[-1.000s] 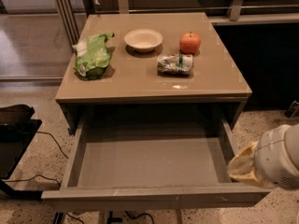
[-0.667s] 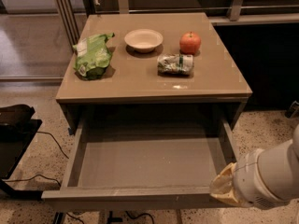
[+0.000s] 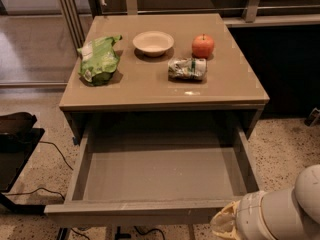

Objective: Close top drawer

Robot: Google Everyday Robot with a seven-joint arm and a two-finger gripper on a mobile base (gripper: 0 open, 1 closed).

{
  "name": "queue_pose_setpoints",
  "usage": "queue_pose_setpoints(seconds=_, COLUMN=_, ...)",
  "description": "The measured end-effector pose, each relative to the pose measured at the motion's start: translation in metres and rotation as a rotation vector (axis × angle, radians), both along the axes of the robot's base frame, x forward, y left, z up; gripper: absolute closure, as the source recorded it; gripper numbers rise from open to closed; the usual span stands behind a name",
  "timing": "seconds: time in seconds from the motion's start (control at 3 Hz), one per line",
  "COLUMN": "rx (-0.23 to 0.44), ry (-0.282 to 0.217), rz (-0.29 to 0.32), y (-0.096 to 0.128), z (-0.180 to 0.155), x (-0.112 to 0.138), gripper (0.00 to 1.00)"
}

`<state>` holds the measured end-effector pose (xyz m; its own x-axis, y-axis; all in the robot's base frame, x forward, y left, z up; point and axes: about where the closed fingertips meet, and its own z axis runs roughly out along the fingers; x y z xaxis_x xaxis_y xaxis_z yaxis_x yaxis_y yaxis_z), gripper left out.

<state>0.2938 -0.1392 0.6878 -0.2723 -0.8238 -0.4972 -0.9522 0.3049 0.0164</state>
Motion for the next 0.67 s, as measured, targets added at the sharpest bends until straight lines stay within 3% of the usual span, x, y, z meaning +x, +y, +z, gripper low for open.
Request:
queue_pose_setpoints(seconds=0.33, rx=0.027, ry=-0.020, rz=0.012, y=-0.0002, z=-0.0232, x=0.0014, gripper=1.00)
queue_pose_setpoints(seconds=0.67, rx=0.028, ry=-0.026, rz=0.015, y=-0.0004, z=-0.0252, x=0.0026, gripper=0.83)
